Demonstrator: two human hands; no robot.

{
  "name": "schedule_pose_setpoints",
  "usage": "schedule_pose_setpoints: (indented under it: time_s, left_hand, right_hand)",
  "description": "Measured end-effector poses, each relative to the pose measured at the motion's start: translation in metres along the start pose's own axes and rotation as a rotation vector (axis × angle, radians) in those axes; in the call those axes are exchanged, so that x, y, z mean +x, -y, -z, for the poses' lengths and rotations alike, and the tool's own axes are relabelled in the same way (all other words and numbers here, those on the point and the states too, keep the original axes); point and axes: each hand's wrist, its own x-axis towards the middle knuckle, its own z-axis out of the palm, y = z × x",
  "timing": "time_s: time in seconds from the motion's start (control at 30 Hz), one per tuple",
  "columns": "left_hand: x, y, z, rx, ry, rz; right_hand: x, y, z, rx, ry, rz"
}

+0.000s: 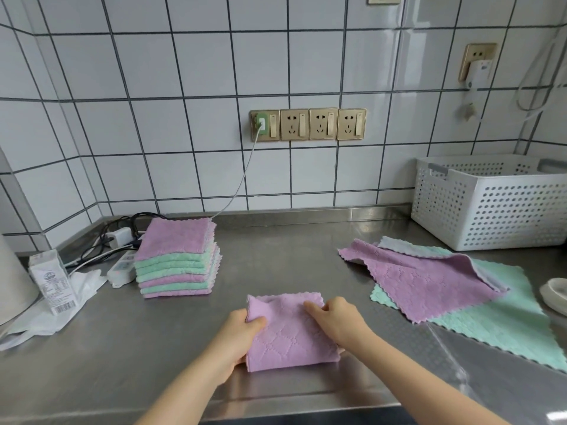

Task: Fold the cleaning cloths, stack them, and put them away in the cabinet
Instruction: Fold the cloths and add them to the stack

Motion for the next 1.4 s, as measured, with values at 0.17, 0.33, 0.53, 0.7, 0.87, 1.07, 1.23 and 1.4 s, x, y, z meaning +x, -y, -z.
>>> schedule_pose_setpoints:
  time_s: [0.17, 0.33, 0.53, 0.7, 0.87, 1.07, 1.23, 1.4]
  left_hand:
    - [0.007, 0.002, 0.001, 0.163, 0.029, -0.124]
    - [0.008, 0.004, 0.001, -0.094, -0.022, 0.056]
    - [0.007, 0.008, -0.002, -0.075, -0.128, 0.073]
    - [0.004, 0.007, -0.004, 0.167, -0.227, -0.053]
    - [0.002, 0.006, -0.004, 0.292, -0.142, -0.215]
    - [0.005, 0.008, -0.002, 0.176, -0.138, -0.140]
    - [0.014, 0.010, 0.002, 0.104, -0.131, -0.046]
    - [0.011, 0.003, 0.006, 0.859, -0.395, -0.313]
  right_hand:
    - [0.005, 0.010, 0.001, 0.188, -0.056, 0.104]
    - [0.014, 0.007, 0.000, 0.183, -0.107, 0.100]
    - [0.020, 0.005, -0.006, 0.123, -0.084, 0.058]
    - [0.020, 0.004, -0.007, 0.157, -0.102, 0.066]
    - [0.012, 0.002, -0.012, 0.151, -0.161, 0.166]
    - [0.013, 0.004, -0.015, 0.083, -0.194, 0.225]
    - [0.008, 0.008, -0.016, -0.103, -0.211, 0.165]
    - [-0.011, 0.019, -0.013, -0.547, -0.408, 0.351]
